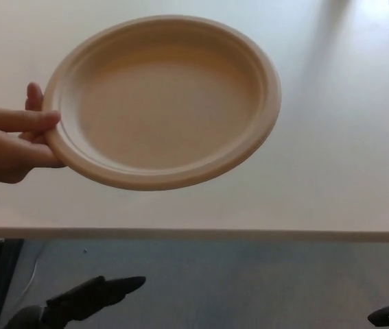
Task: A person passes a plate to the robot and the robot grabs it with its left hand and places it at the centre of the table infront of it
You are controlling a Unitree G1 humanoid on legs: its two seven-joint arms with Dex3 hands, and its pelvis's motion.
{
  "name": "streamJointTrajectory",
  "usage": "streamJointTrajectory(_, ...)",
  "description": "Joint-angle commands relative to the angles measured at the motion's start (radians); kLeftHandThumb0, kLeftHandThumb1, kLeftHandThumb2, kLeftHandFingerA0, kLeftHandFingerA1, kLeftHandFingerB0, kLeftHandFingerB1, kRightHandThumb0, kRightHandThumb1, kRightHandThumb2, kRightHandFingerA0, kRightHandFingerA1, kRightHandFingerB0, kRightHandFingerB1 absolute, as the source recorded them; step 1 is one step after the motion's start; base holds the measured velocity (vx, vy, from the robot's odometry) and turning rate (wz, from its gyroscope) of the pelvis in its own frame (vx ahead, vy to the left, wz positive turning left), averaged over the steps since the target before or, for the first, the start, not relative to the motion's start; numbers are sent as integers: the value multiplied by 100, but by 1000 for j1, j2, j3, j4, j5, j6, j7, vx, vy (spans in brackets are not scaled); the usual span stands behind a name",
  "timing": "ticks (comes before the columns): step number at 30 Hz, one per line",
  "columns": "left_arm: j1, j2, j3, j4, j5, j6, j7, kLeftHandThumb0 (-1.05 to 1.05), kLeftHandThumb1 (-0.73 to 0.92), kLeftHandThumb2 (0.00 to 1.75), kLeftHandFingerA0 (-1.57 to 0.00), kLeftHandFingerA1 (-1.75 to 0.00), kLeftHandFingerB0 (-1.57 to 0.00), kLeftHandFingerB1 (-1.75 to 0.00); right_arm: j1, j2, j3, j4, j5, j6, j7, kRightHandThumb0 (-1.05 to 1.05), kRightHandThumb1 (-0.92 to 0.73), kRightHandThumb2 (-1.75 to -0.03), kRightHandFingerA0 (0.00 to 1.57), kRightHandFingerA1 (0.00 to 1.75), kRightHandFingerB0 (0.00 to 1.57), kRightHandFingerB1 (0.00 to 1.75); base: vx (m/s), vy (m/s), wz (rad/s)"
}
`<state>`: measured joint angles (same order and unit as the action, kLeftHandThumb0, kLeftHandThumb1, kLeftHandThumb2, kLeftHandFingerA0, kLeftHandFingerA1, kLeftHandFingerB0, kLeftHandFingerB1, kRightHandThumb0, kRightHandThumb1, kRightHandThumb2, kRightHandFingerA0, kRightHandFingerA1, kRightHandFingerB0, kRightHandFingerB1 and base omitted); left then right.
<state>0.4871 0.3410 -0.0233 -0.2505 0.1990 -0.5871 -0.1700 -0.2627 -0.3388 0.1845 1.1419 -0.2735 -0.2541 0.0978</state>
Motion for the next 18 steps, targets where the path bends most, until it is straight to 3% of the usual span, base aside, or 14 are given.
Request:
streamJointTrajectory(1, 113, 9, 60, -426, 1, -200, 2, -56, 58, 58, -49, -39, -38, -33, -20, -19, 7, 17, -16, -3, 8, -60, -67, -60, 74, 71, 36, 50, 0, 0, 0)
streamJointTrajectory(7, 106, -68, 52, -509, 23, -278, 49, -51, 51, 56, -50, -42, -42, -34, -36, -25, 7, 14, -13, -7, 17, -61, -66, -60, 72, 70, 36, 51, 0, 0, 0)
streamJointTrajectory(12, 104, -95, 22, -546, 0, -333, 45, -50, 54, 57, -46, -40, -49, -36, -38, -21, 0, 16, -4, 2, 18, -59, -66, -60, 72, 73, 38, 52, 0, 0, 0)
streamJointTrajectory(14, 122, -132, 7, -583, -11, -312, 62, -56, 47, 56, -55, -42, -53, -37, -32, -20, 1, 13, -5, -8, 13, -59, -66, -60, 71, 72, 37, 53, 0, 0, 0)
streamJointTrajectory(17, 127, -147, 3, -602, -21, -304, 59, -53, 49, 55, -57, -42, -56, -38, -26, -17, 3, 9, -6, -10, 10, -58, -66, -60, 71, 72, 37, 53, 0, 0, 0)
streamJointTrajectory(18, 99, -164, 4, -604, -12, -301, 65, -51, 48, 55, -58, -42, -64, -40, -36, -19, 5, 10, -10, -7, 8, -59, -66, -59, 72, 72, 37, 52, 0, 0, 0)
